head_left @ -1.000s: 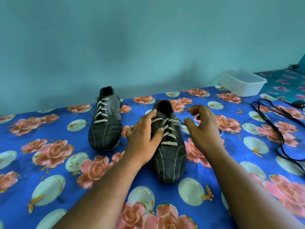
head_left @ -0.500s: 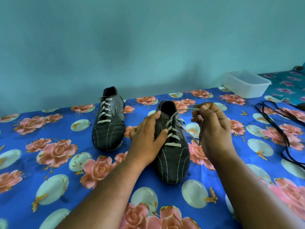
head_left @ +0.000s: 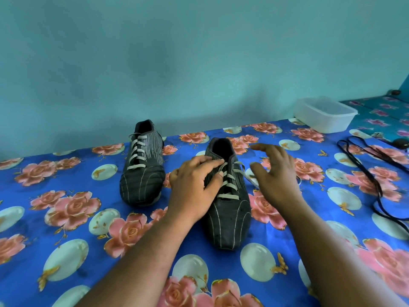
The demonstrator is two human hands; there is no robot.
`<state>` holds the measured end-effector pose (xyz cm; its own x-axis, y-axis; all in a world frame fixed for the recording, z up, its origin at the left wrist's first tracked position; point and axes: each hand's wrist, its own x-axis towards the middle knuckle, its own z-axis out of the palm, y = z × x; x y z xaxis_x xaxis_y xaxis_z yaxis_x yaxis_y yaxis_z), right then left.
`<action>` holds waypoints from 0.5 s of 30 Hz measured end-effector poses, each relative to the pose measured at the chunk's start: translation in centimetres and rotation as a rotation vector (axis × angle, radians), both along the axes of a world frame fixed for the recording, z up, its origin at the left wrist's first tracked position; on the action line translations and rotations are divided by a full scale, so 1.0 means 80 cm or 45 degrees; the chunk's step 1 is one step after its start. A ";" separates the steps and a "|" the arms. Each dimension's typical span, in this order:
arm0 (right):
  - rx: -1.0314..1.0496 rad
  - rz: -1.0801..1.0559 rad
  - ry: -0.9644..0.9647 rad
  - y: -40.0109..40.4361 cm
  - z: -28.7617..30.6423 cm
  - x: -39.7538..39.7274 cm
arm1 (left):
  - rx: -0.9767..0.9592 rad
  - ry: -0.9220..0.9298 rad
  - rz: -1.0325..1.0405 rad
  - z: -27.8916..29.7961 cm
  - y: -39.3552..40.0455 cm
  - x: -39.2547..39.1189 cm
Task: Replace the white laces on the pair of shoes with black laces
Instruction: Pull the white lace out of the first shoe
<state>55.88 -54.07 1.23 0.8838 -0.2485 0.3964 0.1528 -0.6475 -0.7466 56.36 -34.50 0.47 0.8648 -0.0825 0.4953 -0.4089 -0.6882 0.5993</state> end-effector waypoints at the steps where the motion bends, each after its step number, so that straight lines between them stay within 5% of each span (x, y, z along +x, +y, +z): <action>1: -0.072 0.080 -0.021 0.006 0.000 -0.002 | -0.015 -0.005 0.013 0.002 -0.003 0.000; 7: -0.218 0.294 0.071 0.018 -0.004 -0.005 | -0.006 -0.040 0.143 0.007 -0.017 0.004; 15: -0.244 0.301 0.101 0.017 -0.006 -0.002 | -0.048 0.229 0.218 0.006 -0.007 0.017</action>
<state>55.73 -52.68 0.76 0.9382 0.0403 0.3437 0.2621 -0.7313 -0.6297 57.73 -35.06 0.94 0.9392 0.0885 0.3318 -0.1723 -0.7143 0.6783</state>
